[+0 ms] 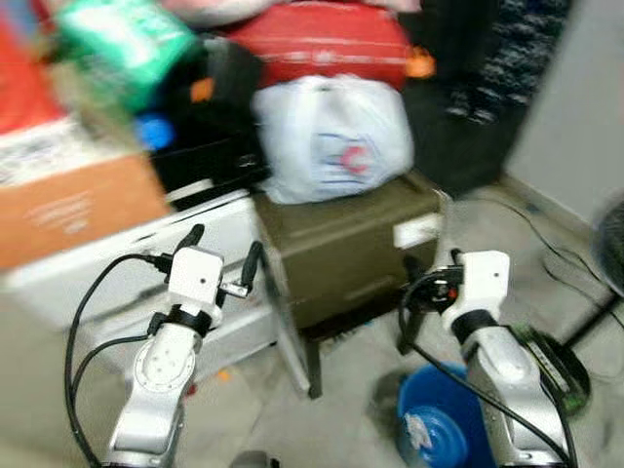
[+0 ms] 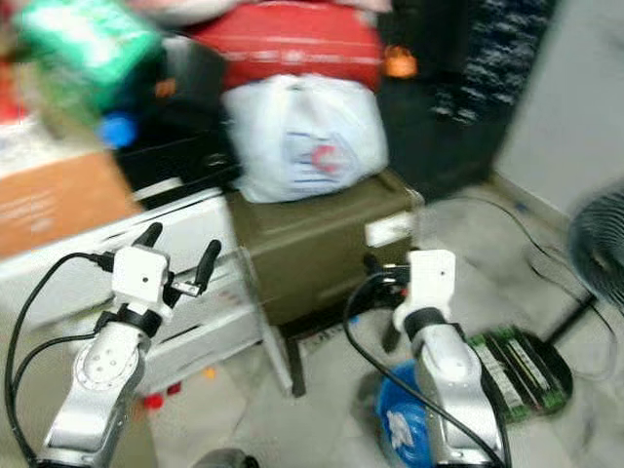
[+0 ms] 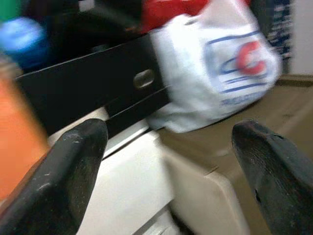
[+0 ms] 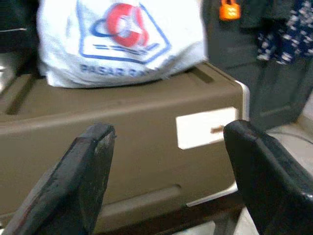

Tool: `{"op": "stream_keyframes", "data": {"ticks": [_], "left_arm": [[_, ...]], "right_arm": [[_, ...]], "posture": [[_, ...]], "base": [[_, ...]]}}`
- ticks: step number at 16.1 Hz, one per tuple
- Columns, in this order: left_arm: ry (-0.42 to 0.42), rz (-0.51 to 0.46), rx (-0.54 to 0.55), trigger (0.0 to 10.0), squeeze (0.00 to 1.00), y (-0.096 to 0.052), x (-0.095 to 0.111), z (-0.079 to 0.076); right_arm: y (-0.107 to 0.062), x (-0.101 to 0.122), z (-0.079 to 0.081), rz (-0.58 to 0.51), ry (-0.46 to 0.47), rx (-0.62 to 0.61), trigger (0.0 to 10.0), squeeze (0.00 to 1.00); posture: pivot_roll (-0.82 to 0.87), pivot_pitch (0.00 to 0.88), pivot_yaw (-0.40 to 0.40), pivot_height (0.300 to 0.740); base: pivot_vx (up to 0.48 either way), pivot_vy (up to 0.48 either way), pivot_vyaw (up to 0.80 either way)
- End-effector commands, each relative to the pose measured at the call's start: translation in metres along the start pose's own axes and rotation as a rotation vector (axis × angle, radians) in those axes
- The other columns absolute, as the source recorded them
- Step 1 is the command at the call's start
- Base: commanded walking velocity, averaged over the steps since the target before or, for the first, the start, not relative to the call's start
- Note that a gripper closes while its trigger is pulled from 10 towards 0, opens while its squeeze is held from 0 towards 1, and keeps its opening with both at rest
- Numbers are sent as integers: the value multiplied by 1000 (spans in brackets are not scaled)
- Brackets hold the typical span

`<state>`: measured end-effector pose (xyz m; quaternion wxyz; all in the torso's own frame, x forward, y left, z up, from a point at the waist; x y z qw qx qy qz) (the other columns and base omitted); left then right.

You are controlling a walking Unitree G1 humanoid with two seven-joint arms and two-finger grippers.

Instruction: Clean up the room

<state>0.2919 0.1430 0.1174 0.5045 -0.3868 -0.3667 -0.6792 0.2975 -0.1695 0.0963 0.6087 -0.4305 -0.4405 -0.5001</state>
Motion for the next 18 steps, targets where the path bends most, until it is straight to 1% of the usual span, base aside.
{"op": "stream_keyframes", "data": {"ticks": [1,3,5,10,12,14,15,16,18], "left_arm": [[16,6,9,10000,0,-1,0,5],[21,6,12,10000,0,-1,0,5],[41,16,41,10000,0,-3,-1,9],[45,23,31,10000,0,-5,-3,8],[53,30,33,10000,0,-7,-5,10],[58,46,36,10000,0,-13,-9,13],[57,49,37,10000,0,-13,-10,13],[57,50,39,10000,0,-13,-10,13],[59,47,41,10000,0,-11,-9,13]], "right_arm": [[2,1,6,-8,13,10,10000,0],[2,1,6,-9,15,9,10000,0],[2,1,6,-11,18,6,10000,0],[2,0,6,-13,19,1,10000,0],[-1,0,5,-15,17,-5,10000,0],[-9,-2,2,1,11,-5,10000,0],[-11,-4,-1,9,4,-7,10000,0],[-10,-4,-3,10,4,-14,10000,0],[-6,-1,-1,-1,4,-17,10000,0]], "posture": [[-53,0,38,740],[-53,0,40,740],[-52,0,41,740],[-52,0,48,740],[-52,0,47,740],[-48,0,51,740],[-48,0,51,740],[-51,0,52,740],[-52,0,52,740]], "base": [[0,0,800],[0,0,800],[0,0,800],[0,0,800],[0,0,800],[0,0,800],[0,0,800],[0,0,800],[0,0,800]]}}
Point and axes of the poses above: a point about 5 cm out from each wrist's last joint towards the gripper, its own y axis pointing out of the wrist towards the gripper, its own x axis along the axis of the wrist's last joint, z = x × y, the point moved 4 cm from there along y, pointing out of the wrist towards the gripper, and after that the axes turned 13 degrees about y, right-handed, at the moved point
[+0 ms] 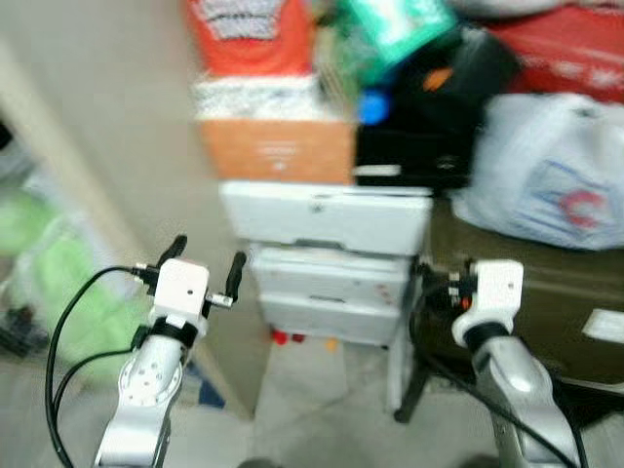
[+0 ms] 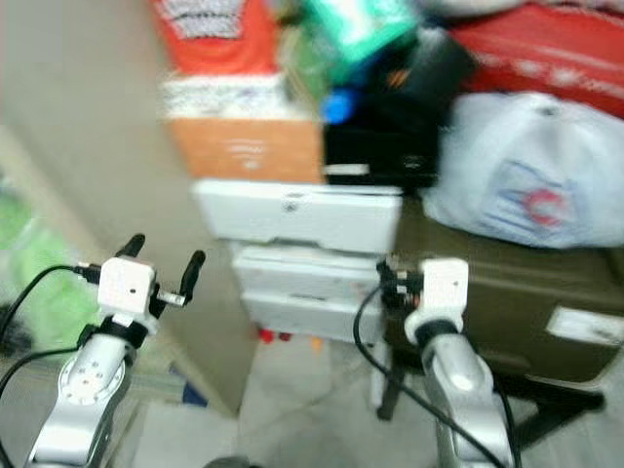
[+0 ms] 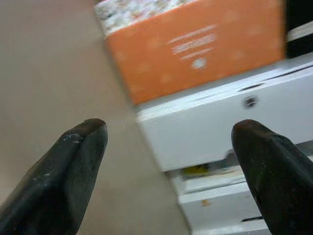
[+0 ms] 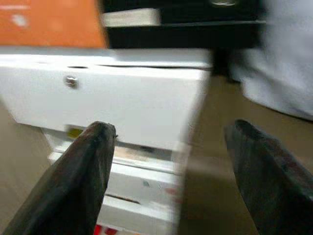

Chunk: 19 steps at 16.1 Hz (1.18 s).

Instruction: Clean up the room

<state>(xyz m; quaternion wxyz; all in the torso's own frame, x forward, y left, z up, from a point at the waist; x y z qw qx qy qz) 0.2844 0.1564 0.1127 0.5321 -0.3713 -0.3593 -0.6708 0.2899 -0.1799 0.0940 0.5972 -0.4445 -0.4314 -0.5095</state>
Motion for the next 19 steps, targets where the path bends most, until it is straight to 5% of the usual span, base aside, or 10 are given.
{"op": "stream_keyframes", "data": {"ticks": [1,19], "left_arm": [[21,2,15,10000,0,0,0,5],[11,21,49,10000,0,-6,-1,7]], "right_arm": [[4,1,11,-7,15,28,10000,0],[7,4,15,8,5,60,10000,0]], "posture": [[-46,0,51,740],[-45,0,24,740]], "base": [[0,0,800],[0,0,800]]}}
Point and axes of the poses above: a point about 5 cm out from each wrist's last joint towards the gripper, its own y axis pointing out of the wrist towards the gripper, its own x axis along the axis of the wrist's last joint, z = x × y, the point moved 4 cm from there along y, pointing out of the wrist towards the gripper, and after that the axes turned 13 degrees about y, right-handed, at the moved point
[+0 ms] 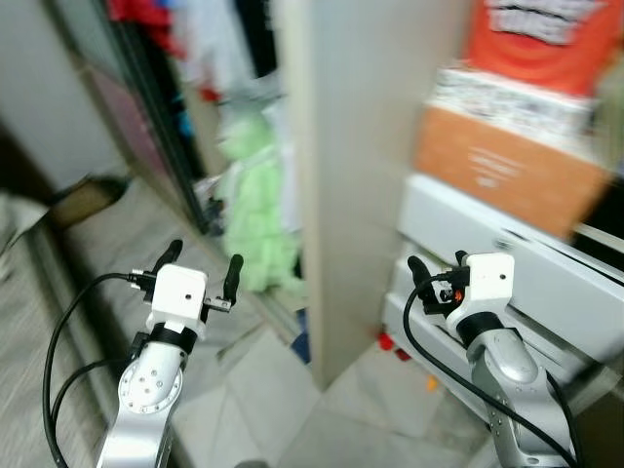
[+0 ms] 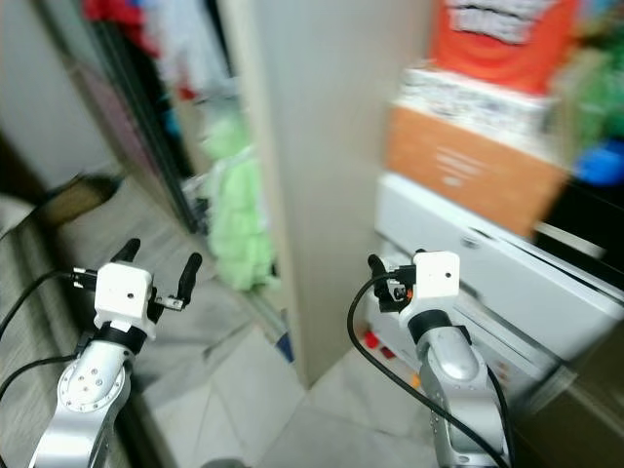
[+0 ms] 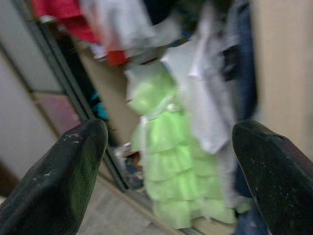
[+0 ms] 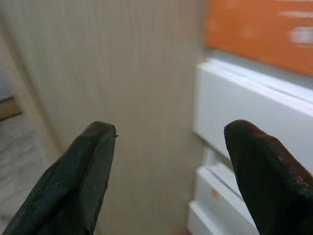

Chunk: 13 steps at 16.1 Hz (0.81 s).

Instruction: Clean up the room

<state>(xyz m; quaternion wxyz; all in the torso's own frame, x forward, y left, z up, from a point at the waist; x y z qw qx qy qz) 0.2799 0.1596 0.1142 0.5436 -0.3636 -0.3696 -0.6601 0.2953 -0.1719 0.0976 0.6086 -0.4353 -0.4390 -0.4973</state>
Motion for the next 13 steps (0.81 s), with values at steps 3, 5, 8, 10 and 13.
{"op": "stream_keyframes", "data": {"ticks": [3,5,8,10,13], "left_arm": [[17,13,18,10000,0,-1,-2,5],[23,13,20,10000,0,0,-1,5],[-9,20,-6,10000,0,-3,-3,2],[-40,32,-42,10000,0,-4,-4,-2],[-38,26,-50,10000,0,-3,-3,-3]], "right_arm": [[2,1,8,-2,4,25,10000,0],[3,1,8,0,2,28,10000,0],[-2,-8,16,60,24,111,10000,0],[-12,-19,24,150,44,227,10000,0],[-24,-30,39,273,99,390,10000,0]], "posture": [[-40,0,22,740],[-40,0,22,740],[-39,0,20,740],[-41,0,19,740],[-44,0,21,740]], "base": [[0,0,800],[0,0,800],[0,0,800],[0,0,800],[0,0,800]]}}
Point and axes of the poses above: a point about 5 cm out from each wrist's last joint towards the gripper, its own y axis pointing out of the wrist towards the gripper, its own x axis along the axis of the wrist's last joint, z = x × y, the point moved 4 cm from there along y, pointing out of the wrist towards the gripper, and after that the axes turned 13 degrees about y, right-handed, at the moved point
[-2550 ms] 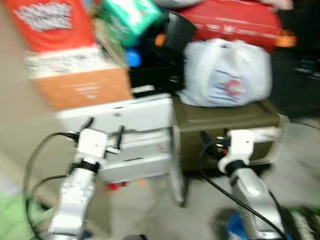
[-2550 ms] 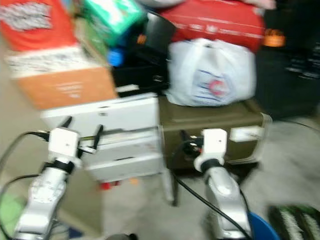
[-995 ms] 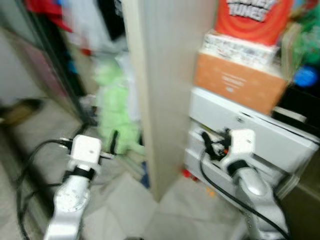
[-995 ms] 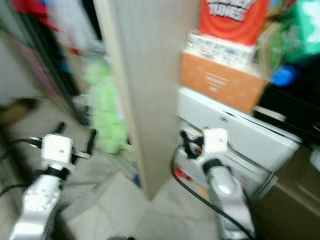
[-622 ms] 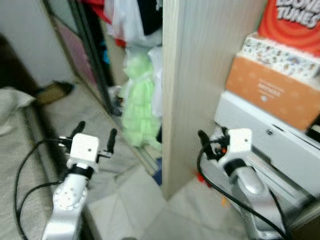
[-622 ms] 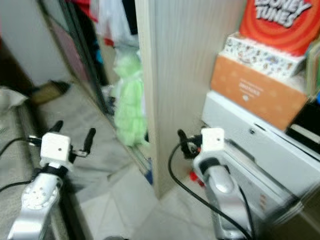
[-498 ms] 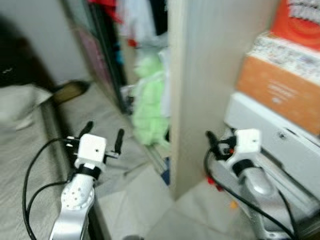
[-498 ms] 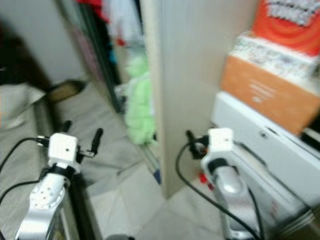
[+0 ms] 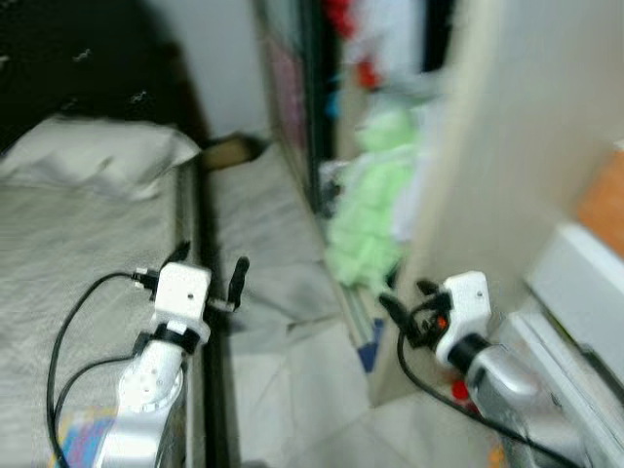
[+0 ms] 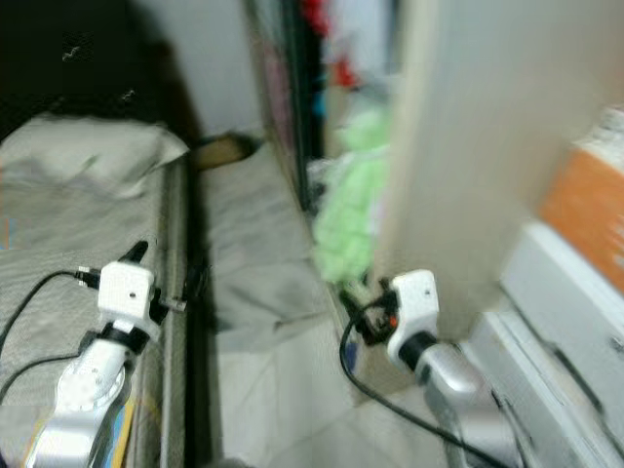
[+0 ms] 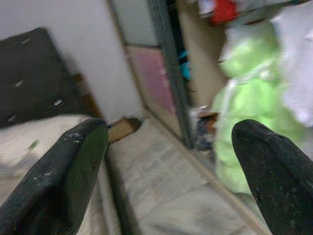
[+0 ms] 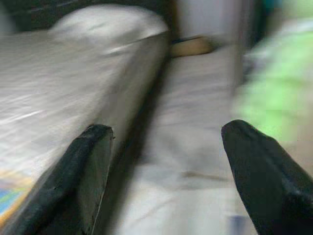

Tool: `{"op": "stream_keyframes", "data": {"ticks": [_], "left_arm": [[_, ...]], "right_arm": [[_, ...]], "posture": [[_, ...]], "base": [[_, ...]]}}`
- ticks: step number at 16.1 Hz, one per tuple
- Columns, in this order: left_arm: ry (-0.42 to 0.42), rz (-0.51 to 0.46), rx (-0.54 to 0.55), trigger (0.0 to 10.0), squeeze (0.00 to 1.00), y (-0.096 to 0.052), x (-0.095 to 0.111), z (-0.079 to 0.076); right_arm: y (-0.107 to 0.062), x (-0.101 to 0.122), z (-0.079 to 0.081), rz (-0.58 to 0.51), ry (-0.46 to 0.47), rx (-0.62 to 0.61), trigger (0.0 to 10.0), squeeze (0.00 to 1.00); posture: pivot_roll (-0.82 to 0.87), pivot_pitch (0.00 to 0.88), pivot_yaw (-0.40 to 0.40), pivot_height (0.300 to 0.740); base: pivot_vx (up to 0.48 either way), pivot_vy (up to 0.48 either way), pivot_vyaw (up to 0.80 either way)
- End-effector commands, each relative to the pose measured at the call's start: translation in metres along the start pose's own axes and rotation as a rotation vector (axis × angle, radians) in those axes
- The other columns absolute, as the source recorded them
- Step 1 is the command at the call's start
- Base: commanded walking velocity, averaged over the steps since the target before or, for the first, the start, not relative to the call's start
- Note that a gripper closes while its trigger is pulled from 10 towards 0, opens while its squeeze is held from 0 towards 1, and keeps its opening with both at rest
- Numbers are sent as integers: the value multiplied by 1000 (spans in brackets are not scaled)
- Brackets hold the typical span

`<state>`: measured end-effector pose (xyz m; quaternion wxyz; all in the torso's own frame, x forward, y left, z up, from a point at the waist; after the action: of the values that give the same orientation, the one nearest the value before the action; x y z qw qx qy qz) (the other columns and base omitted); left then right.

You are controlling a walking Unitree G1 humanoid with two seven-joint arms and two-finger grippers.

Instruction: Clean up the room

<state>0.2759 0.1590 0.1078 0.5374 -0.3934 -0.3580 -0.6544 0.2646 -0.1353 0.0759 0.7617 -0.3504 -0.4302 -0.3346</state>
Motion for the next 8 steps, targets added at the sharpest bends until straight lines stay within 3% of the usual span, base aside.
{"op": "stream_keyframes", "data": {"ticks": [1,5,8], "left_arm": [[-3,-3,-7,10000,0,1,2,0],[-5,-4,-16,10000,0,3,3,0],[-5,-4,-23,10000,0,2,3,-2]], "right_arm": [[-3,-4,15,42,17,102,10000,0],[-15,-12,39,167,57,329,10000,0],[-14,-6,39,141,59,329,10000,0]], "posture": [[-44,0,21,740],[-40,0,20,740],[-40,0,19,740]], "base": [[0,0,800],[0,0,800],[0,0,800]]}}
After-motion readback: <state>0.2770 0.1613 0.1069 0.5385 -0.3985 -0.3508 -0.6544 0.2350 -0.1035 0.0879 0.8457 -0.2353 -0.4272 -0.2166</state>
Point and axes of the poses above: a point about 5 cm out from each wrist's last joint towards the gripper, its own y axis pointing out of the wrist towards the gripper, its own x axis along the axis of the wrist's last joint, z = x × y, the point moved 4 cm from there along y, pointing out of the wrist towards the gripper, and after that the axes turned 13 degrees about y, right-handed, at the moved point
